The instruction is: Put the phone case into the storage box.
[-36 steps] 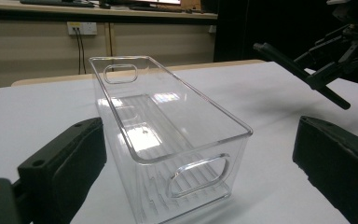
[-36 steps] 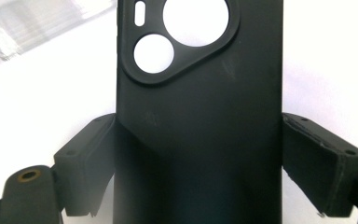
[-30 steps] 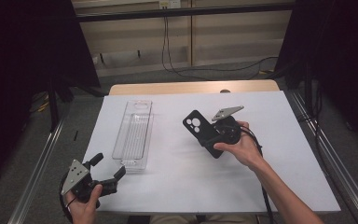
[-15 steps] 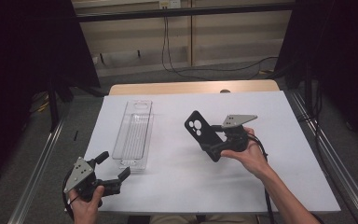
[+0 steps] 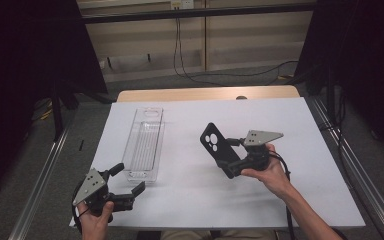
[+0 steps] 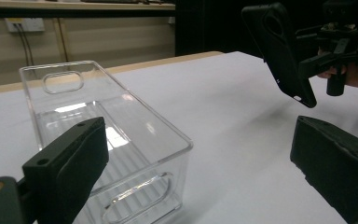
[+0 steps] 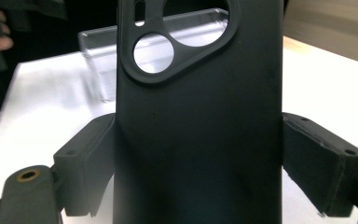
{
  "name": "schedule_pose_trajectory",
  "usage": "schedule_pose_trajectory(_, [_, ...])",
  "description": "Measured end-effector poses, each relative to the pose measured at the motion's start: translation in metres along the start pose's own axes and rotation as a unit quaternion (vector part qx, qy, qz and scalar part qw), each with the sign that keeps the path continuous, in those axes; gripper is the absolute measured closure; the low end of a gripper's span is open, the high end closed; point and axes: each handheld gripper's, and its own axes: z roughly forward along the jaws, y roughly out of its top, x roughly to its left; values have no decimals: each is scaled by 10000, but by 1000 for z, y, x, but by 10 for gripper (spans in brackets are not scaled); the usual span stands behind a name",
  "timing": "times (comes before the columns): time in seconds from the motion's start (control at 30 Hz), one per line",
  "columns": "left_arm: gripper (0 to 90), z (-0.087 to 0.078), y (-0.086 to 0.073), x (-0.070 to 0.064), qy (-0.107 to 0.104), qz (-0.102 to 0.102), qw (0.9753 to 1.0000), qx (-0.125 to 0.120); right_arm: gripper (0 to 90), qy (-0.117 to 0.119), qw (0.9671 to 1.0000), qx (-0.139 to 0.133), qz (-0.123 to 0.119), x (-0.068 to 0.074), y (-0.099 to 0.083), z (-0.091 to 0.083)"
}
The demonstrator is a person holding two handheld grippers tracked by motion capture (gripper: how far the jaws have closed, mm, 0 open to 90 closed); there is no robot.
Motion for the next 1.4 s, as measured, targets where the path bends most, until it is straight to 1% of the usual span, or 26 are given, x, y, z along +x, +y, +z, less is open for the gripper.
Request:
schedule_pose_trajectory(0.03, [52,1,0,-1,-74,-56,10000,-6,147,46,10000,-87,-11,1,0,-3])
schedule_pose_trajectory(0.1, [57,2,1,0,-195,-11,9998,95,147,98,9998,-176,33,3,-2,-7])
schedule_pose_trajectory(0.13, [57,3,1,-1,-226,-27,9997,84,147,128,9997,-206,60,4,-4,-8])
schedule_pose_trajectory(0.17, [55,4,1,-1,-300,11,9995,124,147,147,9996,-222,82,4,-6,-9])
schedule_pose_trajectory(0.2, [55,7,1,-3,-344,-97,9993,72,147,144,9997,-203,81,6,-8,-10])
schedule_pose_trajectory(0.3, [54,10,1,-3,-508,-84,9986,144,147,198,9996,-214,53,9,-13,-12])
schedule_pose_trajectory(0.33, [54,11,1,-2,-613,-7,9978,244,146,239,9994,-238,59,10,-14,-13])
schedule_pose_trajectory(0.37, [57,13,1,-4,-672,-83,9975,220,146,253,9994,-252,33,11,-15,-13])
schedule_pose_trajectory(0.4, [60,13,2,-5,-715,-19,9971,256,147,270,9992,-295,15,12,-15,-13])
schedule_pose_trajectory(0.47, [57,15,2,-7,-801,-54,9965,241,146,274,9990,-345,3,14,-17,-14])
schedule_pose_trajectory(0.5, [56,15,3,-7,-890,-57,9957,260,146,318,9989,-354,10,16,-18,-13])
schedule_pose_trajectory(0.6, [55,19,3,-10,-997,-50,9947,260,146,430,9985,-327,-21,19,-20,-12])
schedule_pose_trajectory(0.63, [54,20,3,-11,-1050,-48,9941,273,146,443,9985,-319,-18,20,-21,-11])
schedule_pose_trajectory(0.7, [44,24,3,-14,-1232,-127,9918,311,146,512,9980,-359,4,20,-20,-10])
schedule_pose_trajectory(0.73, [42,25,3,-15,-1286,-69,9912,315,146,514,9979,-388,10,21,-19,-9])
schedule_pose_trajectory(0.8, [39,28,4,-18,-1325,-20,9906,346,145,563,9976,-396,1,22,-18,-9])
schedule_pose_trajectory(0.83, [40,30,5,-20,-1353,-40,9902,347,145,612,9973,-400,-22,23,-18,-8])
schedule_pose_trajectory(0.9, [38,32,6,-23,-1412,-21,9893,370,145,618,9973,-400,-31,25,-17,-8])
schedule_pose_trajectory(1.0, [37,38,8,-27,-1593,-10,9865,387,145,629,9971,-438,-34,26,-16,-8])
schedule_pose_trajectory(1.07, [33,42,11,-29,-1577,96,9865,434,145,639,9968,-474,-46,26,-16,-8])
schedule_pose_trajectory(1.13, [34,46,14,-31,-1652,66,9853,420,145,651,9966,-499,-23,26,-15,-8])
schedule_pose_trajectory(1.17, [34,47,16,-32,-1688,117,9846,449,145,646,9966,-506,-22,27,-15,-8])
schedule_pose_trajectory(1.23, [34,52,18,-33,-1784,41,9831,414,145,692,9963,-518,-38,27,-15,-8])
schedule_pose_trajectory(1.3, [34,56,21,-34,-1838,68,9821,413,145,710,9961,-523,-43,28,-14,-7])
schedule_pose_trajectory(1.37, [35,61,23,-33,-1966,134,9797,373,145,743,9958,-533,-59,29,-14,-7])
schedule_pose_trajectory(1.4, [35,64,24,-33,-1988,101,9794,346,145,736,9959,-522,-65,29,-14,-7])
